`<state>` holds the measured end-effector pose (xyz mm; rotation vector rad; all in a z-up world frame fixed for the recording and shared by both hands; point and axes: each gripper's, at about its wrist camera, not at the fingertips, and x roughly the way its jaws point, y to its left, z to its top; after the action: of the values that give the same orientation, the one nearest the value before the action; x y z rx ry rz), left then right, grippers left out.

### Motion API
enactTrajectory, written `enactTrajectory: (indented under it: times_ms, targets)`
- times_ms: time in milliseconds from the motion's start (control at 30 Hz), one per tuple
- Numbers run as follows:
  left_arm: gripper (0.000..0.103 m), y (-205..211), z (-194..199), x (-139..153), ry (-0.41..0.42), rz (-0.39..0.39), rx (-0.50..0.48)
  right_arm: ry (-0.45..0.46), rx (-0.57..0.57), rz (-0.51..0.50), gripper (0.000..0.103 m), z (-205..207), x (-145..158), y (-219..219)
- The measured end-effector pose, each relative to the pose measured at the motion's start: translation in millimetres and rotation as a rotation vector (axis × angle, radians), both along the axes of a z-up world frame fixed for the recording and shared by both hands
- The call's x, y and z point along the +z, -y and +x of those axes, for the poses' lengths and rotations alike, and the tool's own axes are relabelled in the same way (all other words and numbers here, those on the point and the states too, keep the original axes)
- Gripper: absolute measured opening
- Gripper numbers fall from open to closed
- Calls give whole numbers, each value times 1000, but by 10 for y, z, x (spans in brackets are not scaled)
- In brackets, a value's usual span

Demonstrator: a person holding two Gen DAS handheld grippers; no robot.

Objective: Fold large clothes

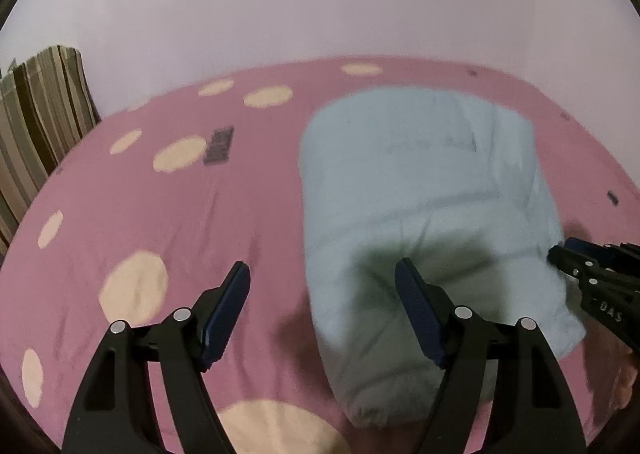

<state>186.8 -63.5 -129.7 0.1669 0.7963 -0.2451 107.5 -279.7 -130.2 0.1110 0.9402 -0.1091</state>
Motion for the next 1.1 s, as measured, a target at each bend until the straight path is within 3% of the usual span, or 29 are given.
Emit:
enactTrajectory:
  times_ms: [200,333,733,900,1100]
  targets:
    - [74,104,367,165,4,-23,5,80,-9,11,32,290,354,83]
    - [74,228,599,152,-23,-31,9,93,-16,12,32,566,388,112]
    - [75,517,948,-356,-118,66,3,-16,-14,11,36,1049,-186,192]
    - [75,560,1023,-538,-147,67,9,-64,-19,-1,38,1115,-465,179]
    - [76,565,1077,-671,-160,55,21,-67,-27,7,38,1162,-576,197]
